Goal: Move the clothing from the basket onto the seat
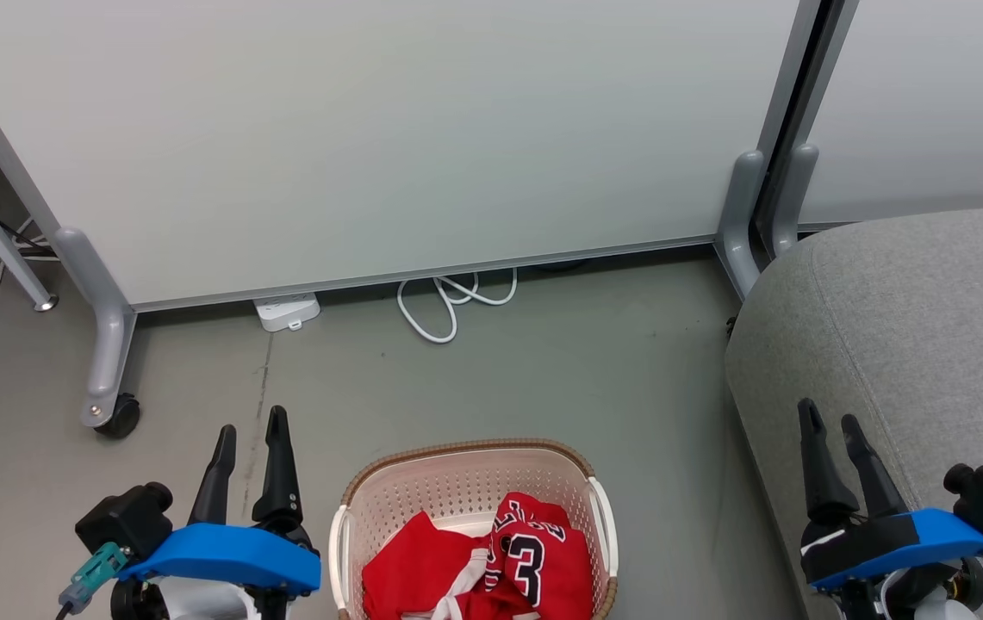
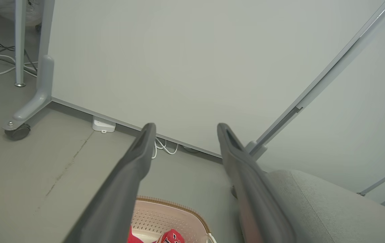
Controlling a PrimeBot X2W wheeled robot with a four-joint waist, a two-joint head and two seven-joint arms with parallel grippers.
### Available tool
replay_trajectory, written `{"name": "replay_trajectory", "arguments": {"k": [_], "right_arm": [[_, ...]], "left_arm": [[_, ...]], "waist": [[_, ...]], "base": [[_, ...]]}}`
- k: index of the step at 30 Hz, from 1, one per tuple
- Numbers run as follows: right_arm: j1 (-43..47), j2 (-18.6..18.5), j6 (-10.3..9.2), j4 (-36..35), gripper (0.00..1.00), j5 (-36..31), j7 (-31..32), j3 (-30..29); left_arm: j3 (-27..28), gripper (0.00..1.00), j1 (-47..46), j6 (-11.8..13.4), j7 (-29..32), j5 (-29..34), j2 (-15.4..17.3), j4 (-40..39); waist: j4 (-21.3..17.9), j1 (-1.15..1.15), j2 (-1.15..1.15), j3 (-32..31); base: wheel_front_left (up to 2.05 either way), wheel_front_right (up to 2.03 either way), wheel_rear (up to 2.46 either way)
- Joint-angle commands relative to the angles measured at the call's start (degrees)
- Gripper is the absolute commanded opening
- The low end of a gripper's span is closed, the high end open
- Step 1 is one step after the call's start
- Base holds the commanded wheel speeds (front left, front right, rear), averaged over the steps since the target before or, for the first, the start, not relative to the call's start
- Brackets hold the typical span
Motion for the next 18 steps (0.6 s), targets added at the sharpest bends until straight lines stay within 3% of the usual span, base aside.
{"name": "replay_trajectory", "arguments": {"k": [1, 18], "right_arm": [[-1.17, -0.44, 0.09, -0.55, 1.0, -1.53, -0.56, -0.04], [-0.89, -0.53, 0.11, -1.28, 1.0, -11.62, -1.87, 0.46]], "left_arm": [[-0.18, 1.0, -0.6, 0.28, -0.5, 1.62, 0.38, -0.29], [-1.44, 1.0, -1.19, 1.19, -2.95, 9.57, 0.41, 1.7]], "waist": [[0.01, 0.0, 0.0, -0.03], [0.24, 0.0, 0.0, -0.01]], "base": [[0.0, 0.0, 0.0], [0.0, 0.0, 0.0]]}}
